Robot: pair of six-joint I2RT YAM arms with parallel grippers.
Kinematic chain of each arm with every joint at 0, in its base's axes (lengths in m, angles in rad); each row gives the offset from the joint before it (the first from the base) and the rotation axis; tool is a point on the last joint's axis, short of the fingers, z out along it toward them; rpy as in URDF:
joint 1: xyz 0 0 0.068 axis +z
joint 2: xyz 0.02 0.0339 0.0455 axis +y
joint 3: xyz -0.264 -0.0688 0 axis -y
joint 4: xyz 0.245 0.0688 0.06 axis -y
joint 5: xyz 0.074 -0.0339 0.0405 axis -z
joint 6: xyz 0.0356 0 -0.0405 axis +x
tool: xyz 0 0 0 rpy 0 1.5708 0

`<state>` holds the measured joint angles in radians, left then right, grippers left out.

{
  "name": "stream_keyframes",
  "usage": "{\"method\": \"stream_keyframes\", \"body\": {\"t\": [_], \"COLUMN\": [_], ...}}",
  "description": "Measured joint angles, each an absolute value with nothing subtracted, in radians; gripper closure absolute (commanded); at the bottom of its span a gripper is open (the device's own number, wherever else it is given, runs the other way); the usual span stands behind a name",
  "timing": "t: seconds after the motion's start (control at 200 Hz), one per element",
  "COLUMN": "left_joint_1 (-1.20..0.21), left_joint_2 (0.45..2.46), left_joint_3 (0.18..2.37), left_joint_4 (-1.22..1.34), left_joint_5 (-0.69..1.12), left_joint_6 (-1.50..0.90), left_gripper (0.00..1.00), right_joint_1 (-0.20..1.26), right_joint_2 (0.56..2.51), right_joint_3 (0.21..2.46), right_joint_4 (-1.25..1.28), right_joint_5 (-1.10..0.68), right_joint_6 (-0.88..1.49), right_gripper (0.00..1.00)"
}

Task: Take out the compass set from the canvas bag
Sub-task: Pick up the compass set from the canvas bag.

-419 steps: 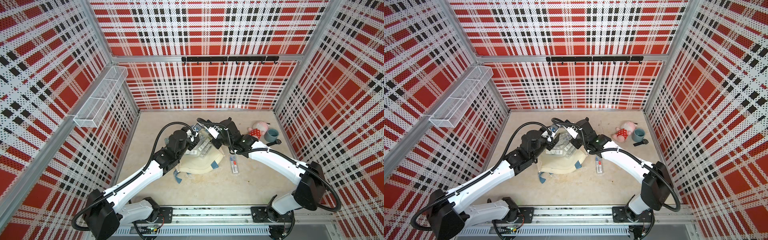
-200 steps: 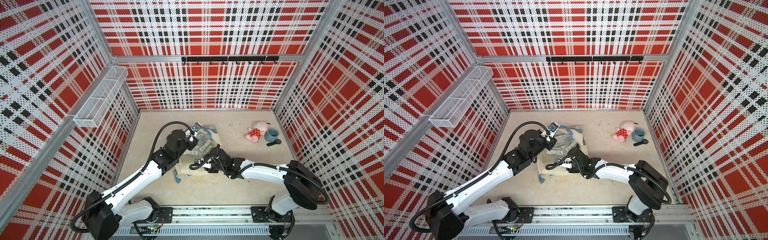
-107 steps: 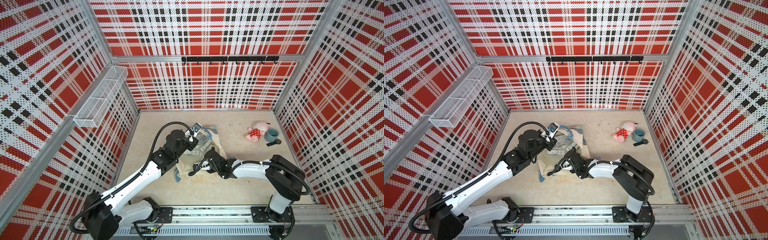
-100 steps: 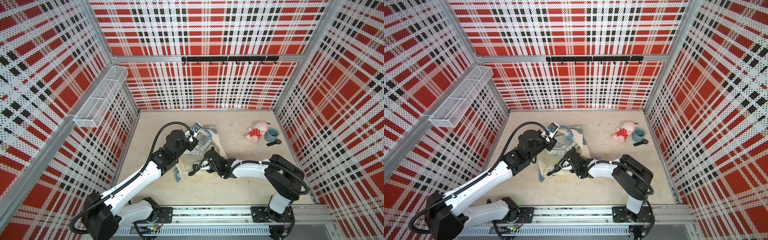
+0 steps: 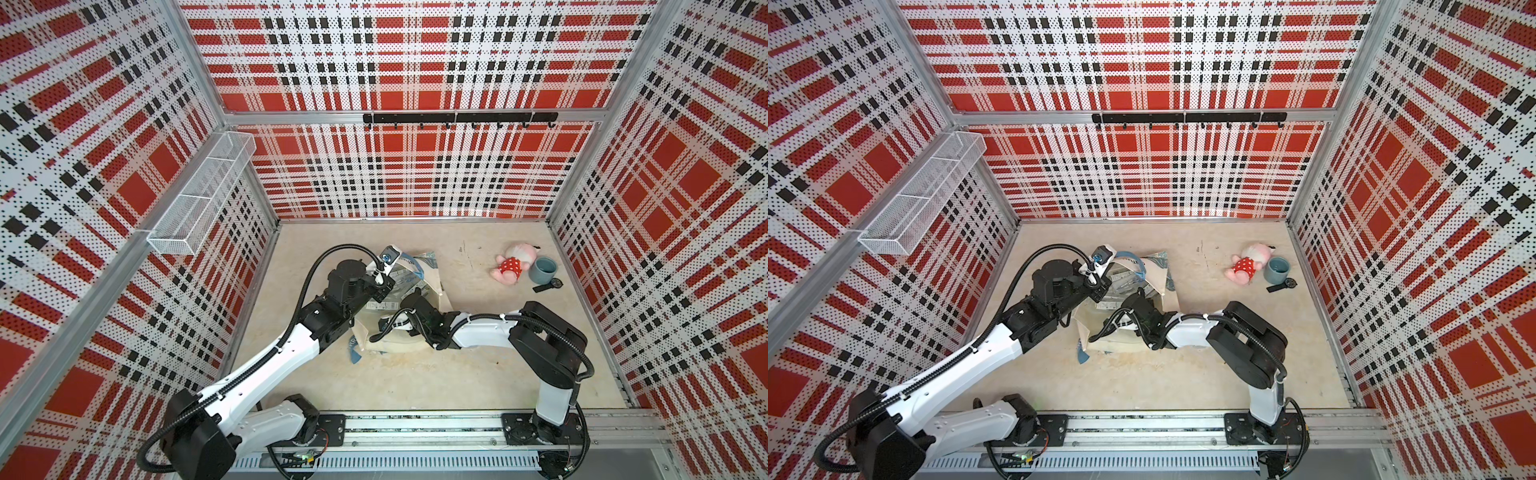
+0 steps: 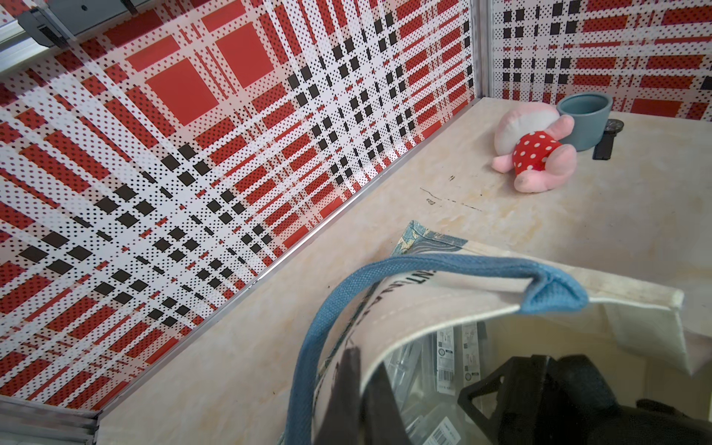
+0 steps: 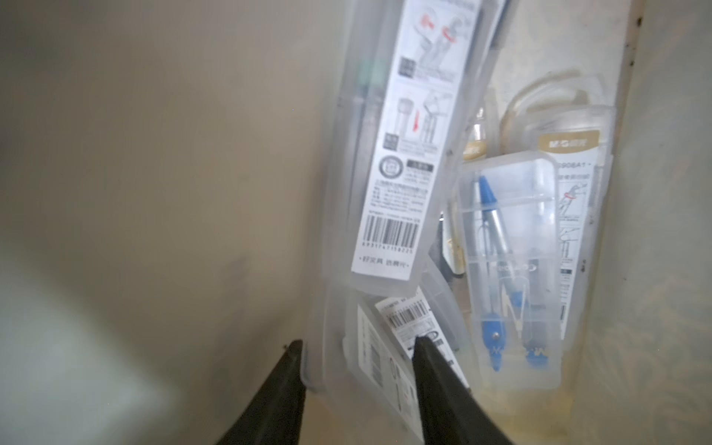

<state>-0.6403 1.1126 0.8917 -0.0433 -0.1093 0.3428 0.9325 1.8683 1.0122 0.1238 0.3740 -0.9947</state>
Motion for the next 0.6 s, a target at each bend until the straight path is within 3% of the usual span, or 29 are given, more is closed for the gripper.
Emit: {"method": "stream_keyframes", "body": {"t": [0.401,0.596], "left_joint_1": [-0.64,-0.64], "left_joint_2": [1.11,1.11], "left_joint_3": [0.891,0.891], "left_joint_4": [-0.044,-0.044], "left_joint_5": [-0.104,-0.103], "left_joint_6": [0.34,0.34], "left_gripper": [1.0,1.0], "right_joint_1": [0.903,0.902], "right_joint_2": [1.915,1.927], "right_joint_3": [1.032,1.034], "right_joint_4": [0.117,0.123], "right_joint_5": [0.319,0.308], "right_joint_6": [-0.976,-0.971], "right_gripper": [0.6,0.7]}}
